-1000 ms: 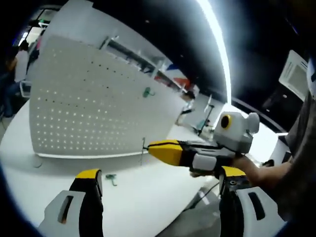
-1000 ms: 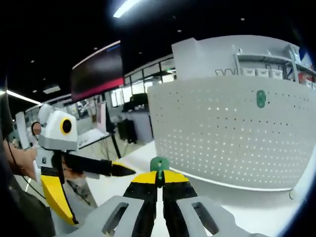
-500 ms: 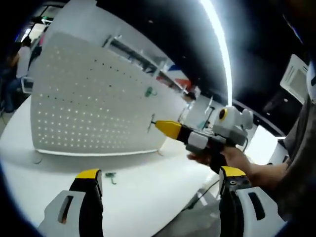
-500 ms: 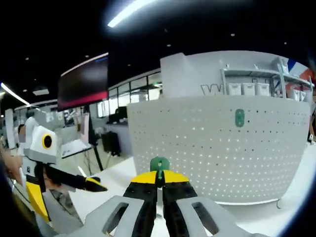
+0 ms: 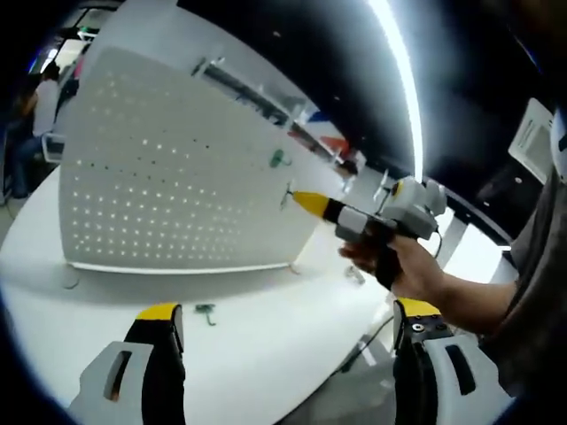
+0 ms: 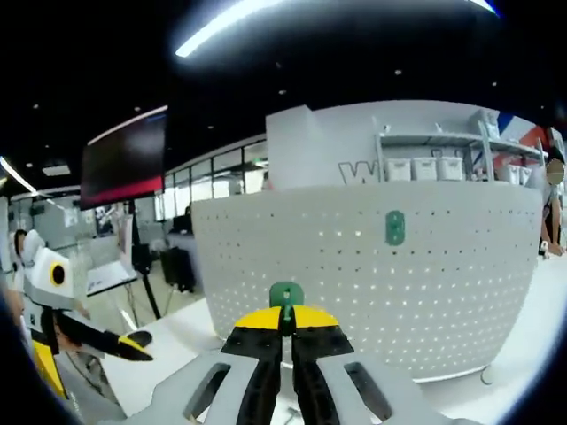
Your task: Insert the hook assembly into the mounting plate slot until the hook locks in place.
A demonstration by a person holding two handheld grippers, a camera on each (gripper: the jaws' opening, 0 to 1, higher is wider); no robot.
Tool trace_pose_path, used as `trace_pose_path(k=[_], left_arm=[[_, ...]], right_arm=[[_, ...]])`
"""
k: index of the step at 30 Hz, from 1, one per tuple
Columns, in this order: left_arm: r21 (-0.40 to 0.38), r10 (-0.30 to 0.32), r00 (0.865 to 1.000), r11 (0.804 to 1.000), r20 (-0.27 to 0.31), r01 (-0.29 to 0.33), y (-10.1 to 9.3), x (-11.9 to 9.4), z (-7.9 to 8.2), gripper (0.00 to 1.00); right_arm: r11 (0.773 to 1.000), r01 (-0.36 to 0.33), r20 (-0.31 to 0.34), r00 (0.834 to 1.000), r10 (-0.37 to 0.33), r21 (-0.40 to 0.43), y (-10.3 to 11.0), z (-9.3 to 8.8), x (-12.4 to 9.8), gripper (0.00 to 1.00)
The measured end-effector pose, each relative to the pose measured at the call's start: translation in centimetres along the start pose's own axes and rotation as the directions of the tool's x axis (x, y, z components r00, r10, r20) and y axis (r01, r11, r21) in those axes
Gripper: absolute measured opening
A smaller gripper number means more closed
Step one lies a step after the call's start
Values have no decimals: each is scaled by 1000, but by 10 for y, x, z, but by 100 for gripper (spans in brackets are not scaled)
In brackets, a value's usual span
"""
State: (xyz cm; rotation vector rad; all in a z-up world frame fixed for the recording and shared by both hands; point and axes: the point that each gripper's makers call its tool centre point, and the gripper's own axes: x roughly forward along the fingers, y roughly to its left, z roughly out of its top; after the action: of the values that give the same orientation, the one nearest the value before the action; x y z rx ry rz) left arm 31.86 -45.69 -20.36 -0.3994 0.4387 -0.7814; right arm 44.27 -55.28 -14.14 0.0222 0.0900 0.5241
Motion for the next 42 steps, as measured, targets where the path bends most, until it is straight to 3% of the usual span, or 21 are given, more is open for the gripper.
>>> trace_pose_path(k=[7, 24, 34, 42], left_arm=[[3, -2, 1000, 1000, 3, 2, 3, 5, 4, 100], [-37, 36, 999, 999, -34, -37, 21, 2, -9, 100], [-24, 60, 998, 998, -30, -61, 27, -3, -4, 100], [-30, 72, 997, 997, -23, -73, 29, -6, -4, 100]], right_arm=[[999, 33, 6, 999, -33, 22, -17, 0, 10, 0], [991, 131, 45, 990, -132, 31, -72, 16, 25, 0], [976, 218, 99, 971, -216, -3, -110, 40, 27, 0], [967, 252, 121, 961, -249, -17, -125, 53, 30, 0]])
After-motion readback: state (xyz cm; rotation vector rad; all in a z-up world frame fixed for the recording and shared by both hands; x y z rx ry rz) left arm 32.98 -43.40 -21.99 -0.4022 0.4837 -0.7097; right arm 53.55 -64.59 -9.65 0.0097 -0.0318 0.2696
